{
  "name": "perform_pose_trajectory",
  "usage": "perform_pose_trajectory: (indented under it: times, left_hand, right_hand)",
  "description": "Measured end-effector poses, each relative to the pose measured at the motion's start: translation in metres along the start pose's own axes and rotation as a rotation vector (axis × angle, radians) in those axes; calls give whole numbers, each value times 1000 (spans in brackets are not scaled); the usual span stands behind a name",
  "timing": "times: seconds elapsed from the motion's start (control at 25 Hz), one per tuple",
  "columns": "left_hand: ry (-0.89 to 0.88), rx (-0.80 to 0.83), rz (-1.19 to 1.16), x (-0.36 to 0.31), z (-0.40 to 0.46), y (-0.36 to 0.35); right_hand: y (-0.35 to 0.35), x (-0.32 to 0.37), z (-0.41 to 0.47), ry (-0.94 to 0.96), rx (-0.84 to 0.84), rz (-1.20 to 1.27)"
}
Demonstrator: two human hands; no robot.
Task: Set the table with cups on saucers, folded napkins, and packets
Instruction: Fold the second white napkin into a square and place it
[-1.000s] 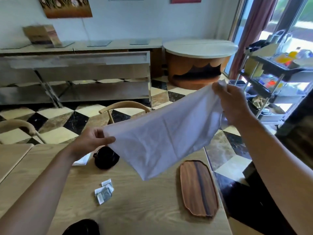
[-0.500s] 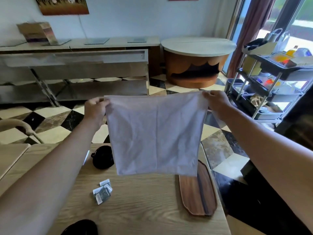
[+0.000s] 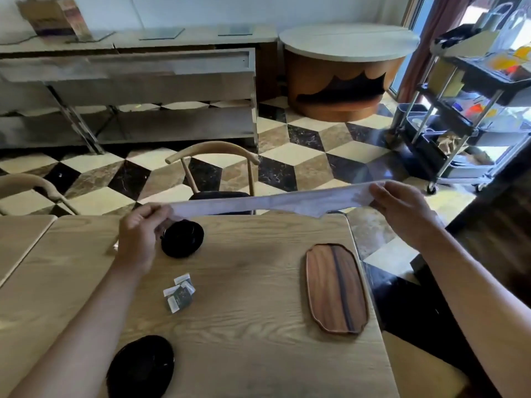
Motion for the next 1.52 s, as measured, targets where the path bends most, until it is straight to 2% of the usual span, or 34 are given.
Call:
perform_pose_trajectory:
  times: [0.16,0.28,0.4,0.56,0.76,0.96,1.24,1.52]
  left_hand:
    - [264,21,129,114,-106,30]
    - [395,1,247,162,-177,44]
    - [391,-13,391,182,-218,47]
    - [417,-77,452,189,-234,40]
    - [463,-178,528,190,-205,21]
    - [426,-251,527,217,-131,1]
    - [399,-128,653,286,-41,3]
    - [363,-109,749,295,-12,3]
  right_hand:
    - [16,-92,-88,-200,100,-292]
    - [19,-149,-153,-350,250,-408]
    - [16,-188,-198,-460,302,-480]
    - [10,-206,-215,-465,207,-494]
    - [-11,-219,-177,-501,85,-520]
    - [-26,-250,-113,-472,-86,-501]
    - [-33,-296,-48,-434,-246,-621]
    - [-40,-315,-24,-467,-301,-670]
Point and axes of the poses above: each hand's wrist, its own z-axis towards the middle knuckle, its own y-axis out of the back of the hand, x = y × z, the point moved 2 cm from there along z, towards the middle knuckle
